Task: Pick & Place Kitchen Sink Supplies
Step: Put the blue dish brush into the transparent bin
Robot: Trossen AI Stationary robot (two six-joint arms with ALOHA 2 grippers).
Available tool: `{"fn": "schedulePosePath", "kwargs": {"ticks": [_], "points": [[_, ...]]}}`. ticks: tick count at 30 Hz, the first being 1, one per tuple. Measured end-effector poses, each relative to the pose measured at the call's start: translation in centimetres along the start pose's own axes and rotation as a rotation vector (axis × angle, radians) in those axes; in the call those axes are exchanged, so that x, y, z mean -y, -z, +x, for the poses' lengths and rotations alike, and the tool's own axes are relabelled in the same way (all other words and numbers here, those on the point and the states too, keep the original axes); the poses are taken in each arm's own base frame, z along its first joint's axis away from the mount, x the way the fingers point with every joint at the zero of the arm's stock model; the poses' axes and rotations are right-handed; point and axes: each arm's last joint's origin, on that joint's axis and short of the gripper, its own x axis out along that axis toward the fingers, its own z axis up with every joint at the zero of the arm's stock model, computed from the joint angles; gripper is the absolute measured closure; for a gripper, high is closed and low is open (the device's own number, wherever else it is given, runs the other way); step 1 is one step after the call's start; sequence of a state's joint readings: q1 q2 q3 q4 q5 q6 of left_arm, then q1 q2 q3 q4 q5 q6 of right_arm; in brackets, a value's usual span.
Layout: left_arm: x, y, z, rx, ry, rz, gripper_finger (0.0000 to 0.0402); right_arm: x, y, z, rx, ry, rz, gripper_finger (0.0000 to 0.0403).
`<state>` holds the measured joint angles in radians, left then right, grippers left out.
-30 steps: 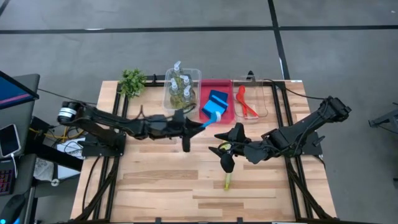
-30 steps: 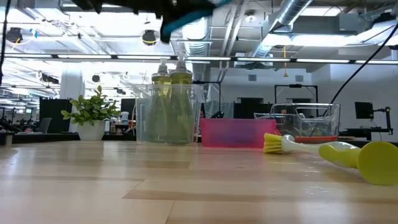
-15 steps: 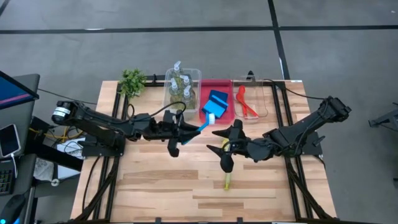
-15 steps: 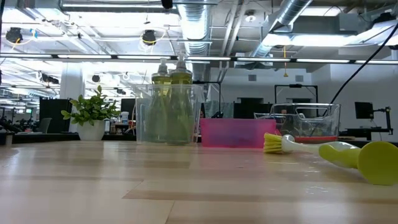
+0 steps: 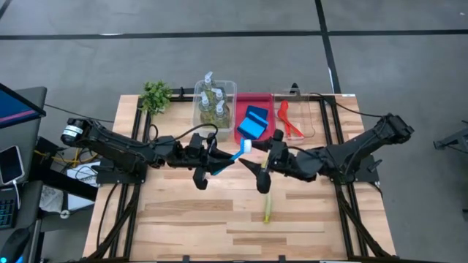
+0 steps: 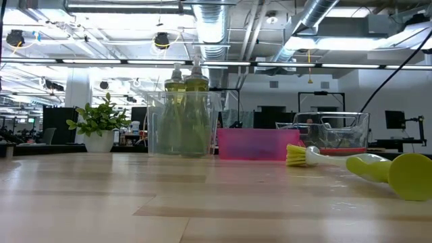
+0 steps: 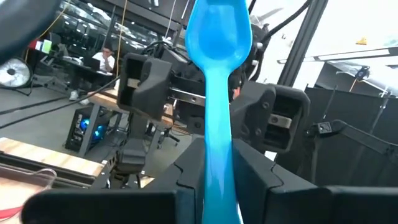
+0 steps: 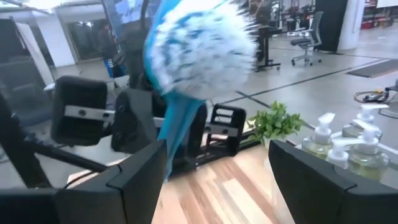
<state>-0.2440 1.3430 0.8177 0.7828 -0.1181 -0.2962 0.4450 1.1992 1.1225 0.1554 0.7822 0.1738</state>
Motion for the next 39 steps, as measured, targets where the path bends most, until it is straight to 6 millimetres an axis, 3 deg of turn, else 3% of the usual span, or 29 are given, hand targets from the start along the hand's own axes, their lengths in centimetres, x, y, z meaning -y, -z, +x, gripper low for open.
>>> {"fn": "schedulePosePath", "kwargs": {"ticks": [28, 33, 39], "points": [[0.0, 0.0, 0.0, 0.004, -0.002, 0.0, 0.0341, 2.2, -1.3, 2.2, 0.066, -0.107, 0.08, 0.0136], [-0.1, 0.0, 0.0, 0.004, -0.007, 0.0, 0.0341, 2.2, -1.3, 2.2, 0.066, -0.109, 0.08, 0.0186], [-0.1, 0.0, 0.0, 0.002, -0.018, 0.001, 0.0339, 2.1, -1.3, 2.2, 0.063, -0.136, 0.079, 0.03]]}}
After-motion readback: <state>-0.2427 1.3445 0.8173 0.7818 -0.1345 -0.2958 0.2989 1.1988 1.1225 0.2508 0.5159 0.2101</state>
